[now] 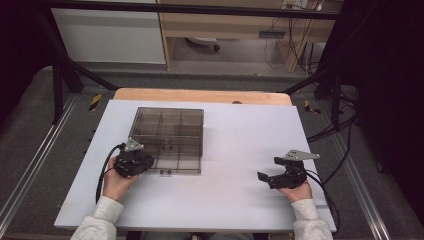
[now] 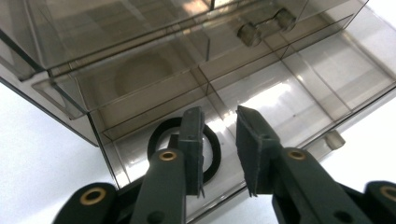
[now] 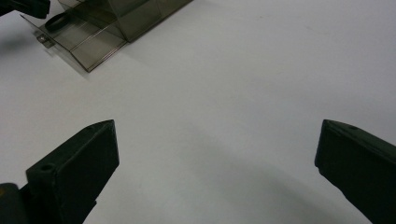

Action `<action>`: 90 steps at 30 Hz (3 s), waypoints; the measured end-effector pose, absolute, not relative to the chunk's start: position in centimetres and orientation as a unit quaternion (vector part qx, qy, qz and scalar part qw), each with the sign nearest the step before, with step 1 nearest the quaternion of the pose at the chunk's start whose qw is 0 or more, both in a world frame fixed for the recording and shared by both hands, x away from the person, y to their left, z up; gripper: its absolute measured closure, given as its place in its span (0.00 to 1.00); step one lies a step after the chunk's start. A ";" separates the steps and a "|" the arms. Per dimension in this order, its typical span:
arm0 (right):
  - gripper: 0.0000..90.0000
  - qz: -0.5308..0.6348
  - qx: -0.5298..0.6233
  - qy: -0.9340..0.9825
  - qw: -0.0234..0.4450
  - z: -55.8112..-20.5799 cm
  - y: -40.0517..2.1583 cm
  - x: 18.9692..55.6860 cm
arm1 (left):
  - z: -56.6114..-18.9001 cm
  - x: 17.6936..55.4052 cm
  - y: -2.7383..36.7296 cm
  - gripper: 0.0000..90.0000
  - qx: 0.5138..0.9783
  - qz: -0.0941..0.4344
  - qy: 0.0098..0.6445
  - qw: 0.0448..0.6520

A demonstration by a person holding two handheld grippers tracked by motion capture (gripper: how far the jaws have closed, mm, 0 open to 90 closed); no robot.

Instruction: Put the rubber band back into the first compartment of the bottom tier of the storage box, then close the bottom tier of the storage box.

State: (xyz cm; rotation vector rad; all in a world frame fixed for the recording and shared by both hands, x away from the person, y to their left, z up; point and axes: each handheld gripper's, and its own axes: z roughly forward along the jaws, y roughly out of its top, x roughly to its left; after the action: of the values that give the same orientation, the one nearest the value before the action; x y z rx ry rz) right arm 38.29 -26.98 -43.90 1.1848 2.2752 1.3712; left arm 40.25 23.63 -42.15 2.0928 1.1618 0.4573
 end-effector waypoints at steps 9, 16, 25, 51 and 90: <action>0.00 0.468 0.405 0.777 0.116 -43.9 -27.0 38.3 | -41.7 39.7 23.7 0.65 0.802 0.174 0.445 0.358; 0.00 0.468 0.405 0.777 0.116 -43.9 -27.0 38.3 | -41.4 39.3 23.7 0.56 0.803 0.173 0.437 0.367; 0.00 0.468 0.406 0.776 0.116 -43.8 -27.0 38.2 | -41.3 38.8 23.5 0.43 0.807 0.172 0.430 0.367; 0.00 0.468 0.407 0.775 0.115 -43.9 -27.0 38.2 | -41.4 37.5 23.2 0.08 0.820 0.151 0.404 0.376; 0.00 0.468 0.407 0.776 0.115 -43.9 -27.0 38.3 | -41.8 35.9 23.4 0.04 0.830 0.136 0.388 0.375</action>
State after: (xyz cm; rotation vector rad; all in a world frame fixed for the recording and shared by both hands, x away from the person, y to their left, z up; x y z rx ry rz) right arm 38.30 -27.00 -43.91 1.1916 2.2742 1.3712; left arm 35.93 23.37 -41.81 2.1252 0.9936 0.3490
